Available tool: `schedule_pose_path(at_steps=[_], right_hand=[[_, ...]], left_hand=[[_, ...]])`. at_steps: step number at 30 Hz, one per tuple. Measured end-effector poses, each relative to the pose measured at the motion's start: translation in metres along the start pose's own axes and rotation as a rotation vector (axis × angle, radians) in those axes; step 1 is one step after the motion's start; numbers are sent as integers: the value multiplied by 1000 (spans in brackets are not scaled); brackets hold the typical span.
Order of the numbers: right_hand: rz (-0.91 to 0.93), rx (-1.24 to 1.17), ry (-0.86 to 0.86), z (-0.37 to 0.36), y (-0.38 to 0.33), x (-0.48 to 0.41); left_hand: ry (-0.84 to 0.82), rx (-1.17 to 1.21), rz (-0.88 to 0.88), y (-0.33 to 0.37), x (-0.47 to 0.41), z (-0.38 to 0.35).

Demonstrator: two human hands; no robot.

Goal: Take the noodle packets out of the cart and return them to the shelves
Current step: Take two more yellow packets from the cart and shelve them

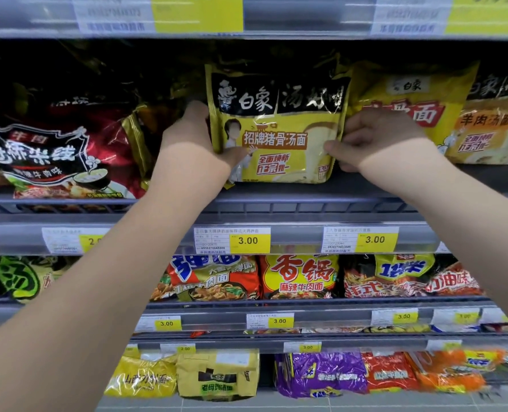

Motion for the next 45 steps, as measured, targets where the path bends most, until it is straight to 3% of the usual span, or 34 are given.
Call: schedule_pose_path(at_steps=[5, 13, 17, 23, 33, 45], right_hand=[[-4, 124, 36, 9, 2, 6], [71, -22, 127, 38, -24, 54], [74, -191, 46, 40, -47, 82], [128, -351, -144, 39, -103, 127], [409, -562, -393, 59, -254, 195], [488, -680, -566, -36, -336, 243]], left_hand=[[53, 23, -47, 0, 9, 7], [19, 163, -47, 17, 48, 33], [-91, 283, -79, 36, 75, 54], [-131, 464, -96, 59, 113, 111], [30, 597, -234, 80, 158, 266], [172, 573, -105, -13, 231, 364]])
Point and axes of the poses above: each hand's wrist, its own x-axis away from the middle knuckle, its own z-axis out of the back of the hand, y = z × x, the point moved 7 cm from there along -x, towards the middle knuckle, and after that the axes turned 1 degree about -z, right-handed, at the moved point
